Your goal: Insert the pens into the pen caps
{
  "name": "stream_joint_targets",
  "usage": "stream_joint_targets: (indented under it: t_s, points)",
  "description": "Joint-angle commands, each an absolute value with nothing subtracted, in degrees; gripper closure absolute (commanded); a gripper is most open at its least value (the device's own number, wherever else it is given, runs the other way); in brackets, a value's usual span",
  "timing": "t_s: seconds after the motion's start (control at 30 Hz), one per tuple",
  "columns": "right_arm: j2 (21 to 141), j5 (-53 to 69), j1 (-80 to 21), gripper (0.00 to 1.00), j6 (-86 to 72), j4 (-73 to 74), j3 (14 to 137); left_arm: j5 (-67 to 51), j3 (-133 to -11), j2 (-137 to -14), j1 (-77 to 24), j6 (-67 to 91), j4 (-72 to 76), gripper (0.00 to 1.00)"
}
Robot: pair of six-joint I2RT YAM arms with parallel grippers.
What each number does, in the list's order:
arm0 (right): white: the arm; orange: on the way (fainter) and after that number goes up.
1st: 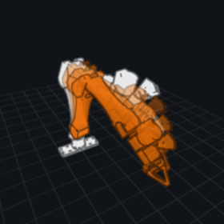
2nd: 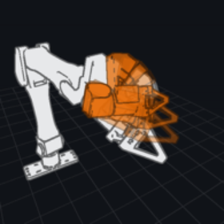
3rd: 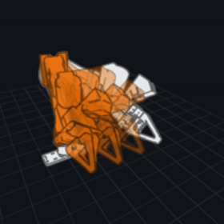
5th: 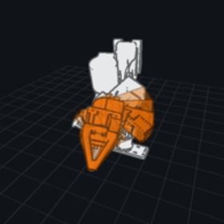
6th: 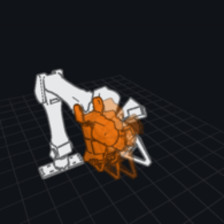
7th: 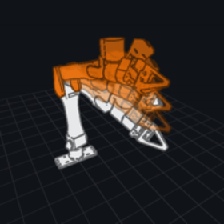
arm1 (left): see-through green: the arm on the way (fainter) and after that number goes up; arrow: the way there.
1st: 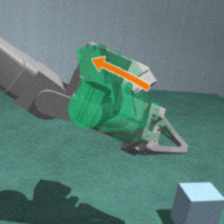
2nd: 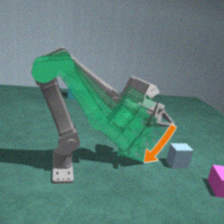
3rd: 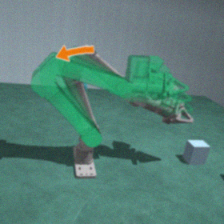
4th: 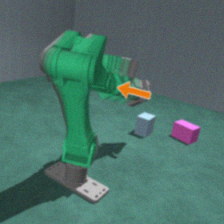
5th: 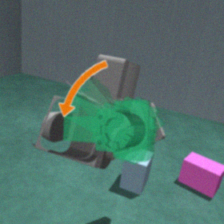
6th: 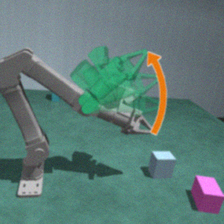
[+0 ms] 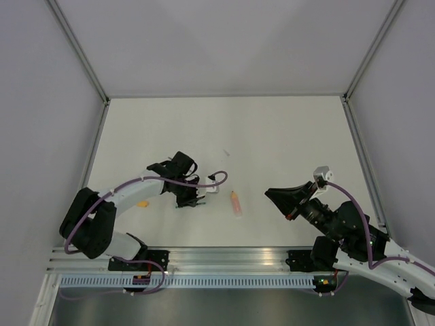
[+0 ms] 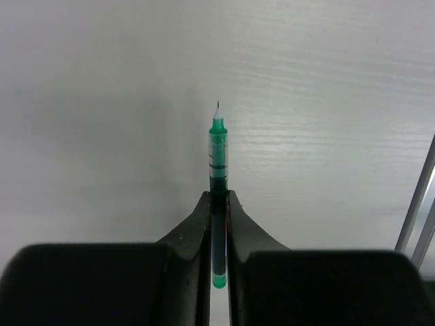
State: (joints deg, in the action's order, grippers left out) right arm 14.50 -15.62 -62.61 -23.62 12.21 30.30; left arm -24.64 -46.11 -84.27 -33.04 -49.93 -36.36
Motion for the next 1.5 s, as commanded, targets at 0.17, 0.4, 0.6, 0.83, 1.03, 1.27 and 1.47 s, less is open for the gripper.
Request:
stream_joint_targets:
  t_s: [0.17, 0.4, 0.6, 0.83, 1.03, 1.27, 1.47]
  points:
    - [17.4, -19.1, -62.6, 1.00, -26.1, 9.1, 32.2, -33.0, -45.5, -71.2, -33.3, -35.3, -26.5, 0.98]
    - [28.1, -20.9, -62.6, 1.00, -25.3, 6.5, 37.5, -35.4, -49.7, -63.8, -33.3, -15.6, -20.0, 0.98]
    - [35.9, -20.1, -62.6, 1.00, -20.7, 0.5, 43.8, -42.6, -45.5, -55.6, -33.3, 5.3, -4.1, 0.98]
    - [41.6, -14.8, -62.6, 1.00, -16.8, -4.3, 52.2, -43.4, -29.3, -43.9, -33.3, 17.9, 22.9, 0.98]
    - [48.9, -11.5, -62.6, 1.00, -13.5, -4.5, 56.0, -46.0, -24.4, -45.1, -33.3, 27.8, 36.8, 0.98]
    - [55.7, -9.8, -62.6, 1.00, -13.5, -11.2, 54.8, -46.8, -21.4, -46.4, -33.4, 32.9, 46.6, 0.98]
    - [60.9, -10.2, -62.6, 1.00, -12.9, -16.3, 54.6, -46.9, -18.9, -46.8, -33.4, 37.2, 52.1, 0.98]
